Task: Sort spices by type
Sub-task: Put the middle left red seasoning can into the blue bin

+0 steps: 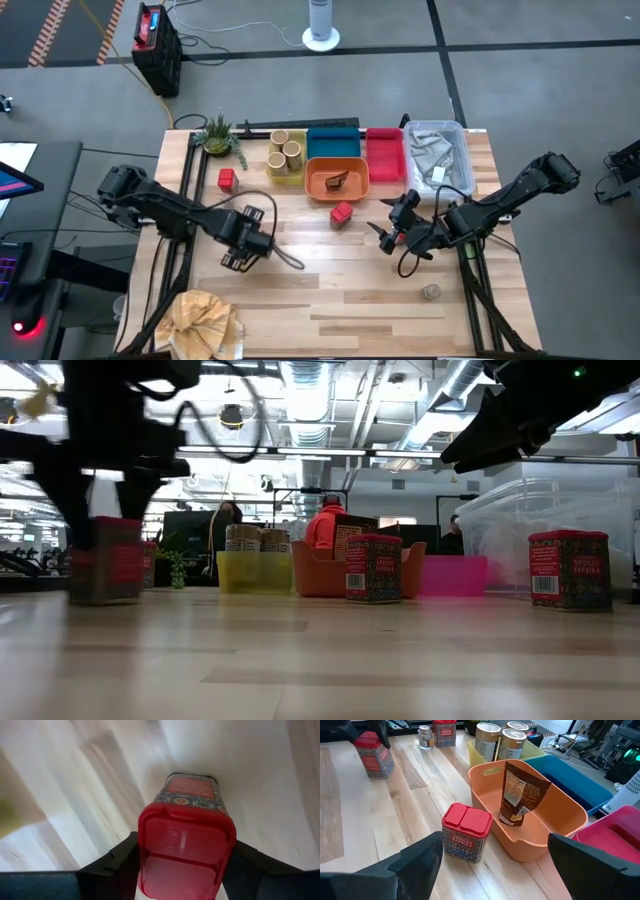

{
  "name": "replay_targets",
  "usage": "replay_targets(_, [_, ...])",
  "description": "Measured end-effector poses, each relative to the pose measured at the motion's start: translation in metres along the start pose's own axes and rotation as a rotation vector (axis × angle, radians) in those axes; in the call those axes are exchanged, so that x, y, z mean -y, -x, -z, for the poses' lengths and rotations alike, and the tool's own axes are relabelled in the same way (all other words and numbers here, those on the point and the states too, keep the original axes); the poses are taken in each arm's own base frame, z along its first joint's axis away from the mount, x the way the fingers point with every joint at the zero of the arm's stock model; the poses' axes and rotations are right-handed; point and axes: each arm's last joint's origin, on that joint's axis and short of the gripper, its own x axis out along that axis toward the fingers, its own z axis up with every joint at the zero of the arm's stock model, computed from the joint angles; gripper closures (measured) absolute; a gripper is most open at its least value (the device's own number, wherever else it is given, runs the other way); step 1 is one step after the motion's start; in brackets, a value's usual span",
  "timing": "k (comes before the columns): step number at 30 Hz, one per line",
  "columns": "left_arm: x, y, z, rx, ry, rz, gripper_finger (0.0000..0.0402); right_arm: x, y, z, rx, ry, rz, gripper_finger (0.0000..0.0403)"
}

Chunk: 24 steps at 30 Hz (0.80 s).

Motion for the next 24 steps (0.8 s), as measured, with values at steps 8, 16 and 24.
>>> replay_targets(8, [-0.051,0.020,-0.023,0.202,0.112,-0.071,0.0184,0.000,-0.001,0.000,0.002,-0.005,0.003,0.0017])
replay_targets(16, [-0.118,0.056,-0.029,0.370,0.223,-0.189,0.0189,0.000,-0.001,0.000,0.002,-0.005,0.003,0.0017])
replay_targets(24, [-0.188,0.084,-0.015,0.530,0.266,-0.382,0.0190,0.000,-0.001,0.000,0.002,-0.004,0.003,0.0017])
